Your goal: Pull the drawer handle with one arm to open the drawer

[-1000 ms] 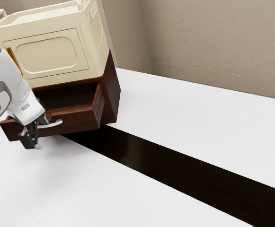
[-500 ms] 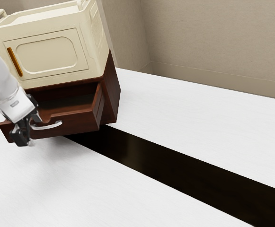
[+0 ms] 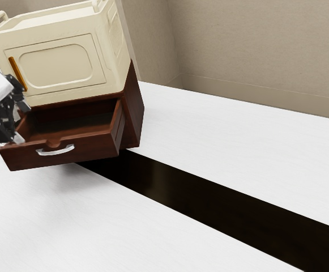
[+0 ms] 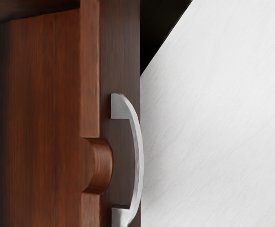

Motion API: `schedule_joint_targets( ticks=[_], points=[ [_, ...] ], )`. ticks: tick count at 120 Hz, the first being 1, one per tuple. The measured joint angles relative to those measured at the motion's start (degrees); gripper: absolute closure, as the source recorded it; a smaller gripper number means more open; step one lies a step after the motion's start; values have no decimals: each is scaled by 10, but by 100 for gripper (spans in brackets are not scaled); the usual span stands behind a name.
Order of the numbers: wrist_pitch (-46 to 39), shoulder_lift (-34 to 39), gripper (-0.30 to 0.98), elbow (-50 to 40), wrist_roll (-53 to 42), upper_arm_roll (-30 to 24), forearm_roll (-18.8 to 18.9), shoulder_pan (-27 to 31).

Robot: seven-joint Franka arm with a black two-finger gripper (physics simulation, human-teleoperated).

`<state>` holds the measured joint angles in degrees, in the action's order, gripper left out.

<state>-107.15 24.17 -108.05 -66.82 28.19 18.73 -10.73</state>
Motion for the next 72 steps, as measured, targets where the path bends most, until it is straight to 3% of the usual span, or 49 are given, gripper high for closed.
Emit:
schedule_joint_targets(
  ticks=[26, 45, 72],
  points=[
    [69, -44, 0, 70, 54, -7, -45, -19],
    [127, -95, 0, 129, 88, -109, -58, 52],
    [170, -120, 0, 155, 124, -126, -84, 52]
  ],
)
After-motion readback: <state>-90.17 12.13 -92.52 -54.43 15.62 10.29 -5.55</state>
